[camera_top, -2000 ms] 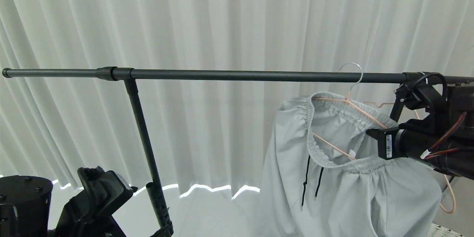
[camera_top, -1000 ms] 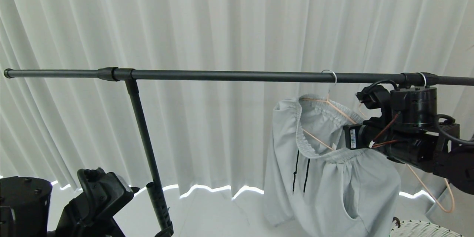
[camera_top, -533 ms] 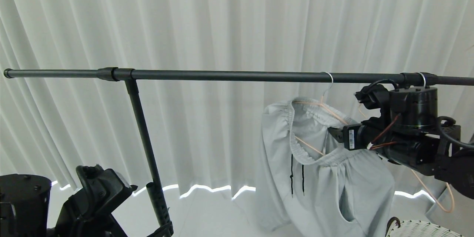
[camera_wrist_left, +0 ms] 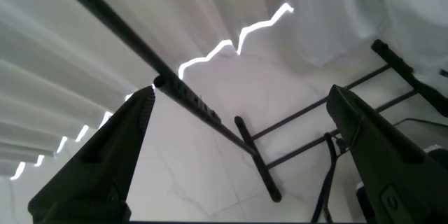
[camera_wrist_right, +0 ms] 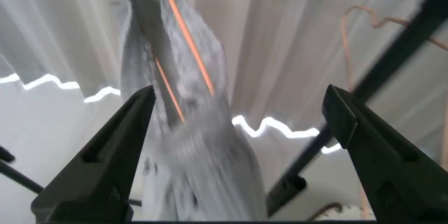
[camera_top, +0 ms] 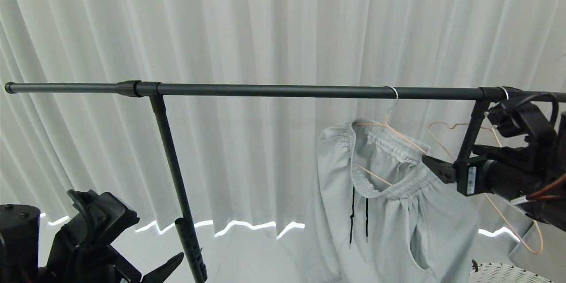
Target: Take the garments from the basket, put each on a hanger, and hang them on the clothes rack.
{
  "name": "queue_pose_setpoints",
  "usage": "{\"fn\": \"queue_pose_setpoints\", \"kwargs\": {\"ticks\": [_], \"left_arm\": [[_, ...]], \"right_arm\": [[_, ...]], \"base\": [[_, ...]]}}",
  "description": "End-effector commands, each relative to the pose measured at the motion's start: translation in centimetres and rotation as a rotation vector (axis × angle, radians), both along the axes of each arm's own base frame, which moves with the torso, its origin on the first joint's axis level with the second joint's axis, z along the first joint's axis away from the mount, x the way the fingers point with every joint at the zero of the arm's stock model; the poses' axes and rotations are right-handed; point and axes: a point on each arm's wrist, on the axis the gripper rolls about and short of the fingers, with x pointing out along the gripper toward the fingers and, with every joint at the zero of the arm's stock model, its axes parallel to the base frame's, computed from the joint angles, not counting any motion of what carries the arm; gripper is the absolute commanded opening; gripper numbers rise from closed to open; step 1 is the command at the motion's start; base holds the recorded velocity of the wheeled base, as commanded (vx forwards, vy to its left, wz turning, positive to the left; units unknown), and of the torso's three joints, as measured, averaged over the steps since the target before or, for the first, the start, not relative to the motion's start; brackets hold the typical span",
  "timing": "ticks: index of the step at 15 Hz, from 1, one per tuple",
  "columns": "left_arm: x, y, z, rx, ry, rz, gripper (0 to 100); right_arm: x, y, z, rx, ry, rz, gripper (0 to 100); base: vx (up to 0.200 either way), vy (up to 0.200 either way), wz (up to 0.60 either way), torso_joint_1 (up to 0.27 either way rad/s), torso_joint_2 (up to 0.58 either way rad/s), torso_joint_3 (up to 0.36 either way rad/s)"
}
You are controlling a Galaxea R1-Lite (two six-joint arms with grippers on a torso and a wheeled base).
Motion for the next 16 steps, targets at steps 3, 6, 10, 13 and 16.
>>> {"fn": "queue_pose_setpoints", "kwargs": {"ticks": [3, 6, 10, 13, 16], "left_arm": [[-0.1, 0.4, 0.3, -0.004, -0.019, 0.026, 100], [-0.1, 0.4, 0.3, -0.004, -0.021, 0.032, 100], [-0.2, 0.5, 0.5, -0.005, -0.030, 0.034, 100], [-0.3, 0.5, 0.4, -0.005, -0.029, 0.034, 100], [-0.7, 0.6, 0.5, -0.003, -0.048, 0.048, 100]], "right_arm": [[-3.0, -1.8, 0.4, 0.020, -0.053, 0.003, 100], [-3.0, -2.1, 0.0, -0.005, -0.037, -0.017, 100], [-2.7, -3.6, -1.1, -0.118, 0.002, -0.087, 100], [-2.6, -4.7, -2.0, -0.205, 0.022, -0.126, 100], [-2.5, -5.6, -2.4, -0.288, 0.033, -0.159, 100]], "base": [[-0.067, 0.000, 0.00, 0.001, 0.00, 0.001], [-0.200, 0.000, 0.00, 0.012, 0.00, -0.002], [-0.200, 0.000, 0.00, -0.002, 0.00, 0.004], [-0.200, 0.000, 0.00, -0.002, 0.01, 0.002], [-0.133, 0.000, 0.00, 0.003, 0.00, 0.005]]}}
